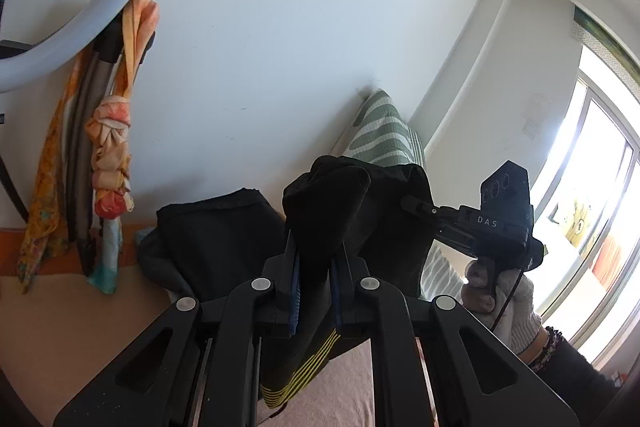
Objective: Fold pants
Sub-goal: 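Carry the folded shorts with both grippers toward the stack of clothes, then lower the shorts onto the stack and open both grippers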
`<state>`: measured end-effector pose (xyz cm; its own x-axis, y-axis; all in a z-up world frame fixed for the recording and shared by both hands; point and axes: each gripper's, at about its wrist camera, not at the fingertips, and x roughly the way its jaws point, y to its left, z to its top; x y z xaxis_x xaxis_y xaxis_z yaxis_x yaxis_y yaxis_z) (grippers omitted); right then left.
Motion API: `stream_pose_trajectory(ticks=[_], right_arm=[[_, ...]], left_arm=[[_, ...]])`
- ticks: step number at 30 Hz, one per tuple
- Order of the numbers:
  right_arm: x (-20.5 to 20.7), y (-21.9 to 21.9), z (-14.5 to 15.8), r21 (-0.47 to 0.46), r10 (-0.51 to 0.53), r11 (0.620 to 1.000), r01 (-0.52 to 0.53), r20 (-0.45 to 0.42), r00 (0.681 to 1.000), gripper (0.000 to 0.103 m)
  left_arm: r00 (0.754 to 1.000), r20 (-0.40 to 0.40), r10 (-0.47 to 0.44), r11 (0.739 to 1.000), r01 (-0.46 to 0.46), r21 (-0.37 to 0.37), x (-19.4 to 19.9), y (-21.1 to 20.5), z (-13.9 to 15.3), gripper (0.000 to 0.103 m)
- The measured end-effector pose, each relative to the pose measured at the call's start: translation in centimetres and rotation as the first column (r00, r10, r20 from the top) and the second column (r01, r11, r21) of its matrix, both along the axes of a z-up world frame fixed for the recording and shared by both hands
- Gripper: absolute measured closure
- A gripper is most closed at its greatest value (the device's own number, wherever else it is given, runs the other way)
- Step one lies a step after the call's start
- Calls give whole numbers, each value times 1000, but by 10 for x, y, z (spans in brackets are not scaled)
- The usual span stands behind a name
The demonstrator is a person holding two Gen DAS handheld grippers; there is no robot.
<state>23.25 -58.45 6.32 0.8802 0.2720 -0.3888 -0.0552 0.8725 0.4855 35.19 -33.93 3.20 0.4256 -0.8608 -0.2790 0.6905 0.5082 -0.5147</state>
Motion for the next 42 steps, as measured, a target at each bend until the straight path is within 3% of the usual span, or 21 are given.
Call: stream_pose_trajectory(ticks=[11, 14, 18, 20, 22, 24, 26, 29, 31, 34, 42], right_arm=[[88, -20, -49, -9, 0, 1000, -1, -84, 996, 91], [104, -18, -62, -64, -31, 998, 22, -139, 990, 91], [112, -26, -75, -103, -120, 990, 100, -204, 972, 81], [109, -31, -74, -126, -165, 982, 140, -217, 962, 47], [102, -35, -71, -147, -206, 973, 178, -207, 956, 37], [92, -39, -65, -147, -223, 969, 197, -190, 956, 36], [82, -43, -60, -131, -239, 967, 217, -183, 954, 33], [64, -40, -51, -144, -260, 961, 238, -166, 951, 29], [52, -34, -48, -172, -268, 955, 241, -160, 950, 25], [34, -19, -44, -216, -267, 949, 231, -155, 951, 22], [-24, 24, -30, -309, -305, 918, 249, -147, 941, 12]], left_arm=[[989, 85, 119, 979, -132, 156, 68, -27, -18, 93], [984, 97, 149, 967, -165, 195, 76, -31, -25, 93], [984, 91, 152, 964, -168, 206, 77, -32, -30, 93], [985, 87, 151, 963, -166, 214, 74, -29, -32, 92], [988, 68, 137, 965, -149, 216, 71, -26, -33, 92], [990, 58, 132, 965, -142, 223, 66, -20, -34, 92], [991, 48, 122, 967, -129, 221, 59, -15, -32, 84], [993, 41, 107, 966, -113, 232, 46, -10, -27, 69], [994, 40, 103, 965, -109, 239, 35, -4, -23, 51], [993, 39, 108, 965, -114, 235, 19, 5, -14, 40], [987, 33, 159, 944, -162, 287, -27, 28, 8, 38]])
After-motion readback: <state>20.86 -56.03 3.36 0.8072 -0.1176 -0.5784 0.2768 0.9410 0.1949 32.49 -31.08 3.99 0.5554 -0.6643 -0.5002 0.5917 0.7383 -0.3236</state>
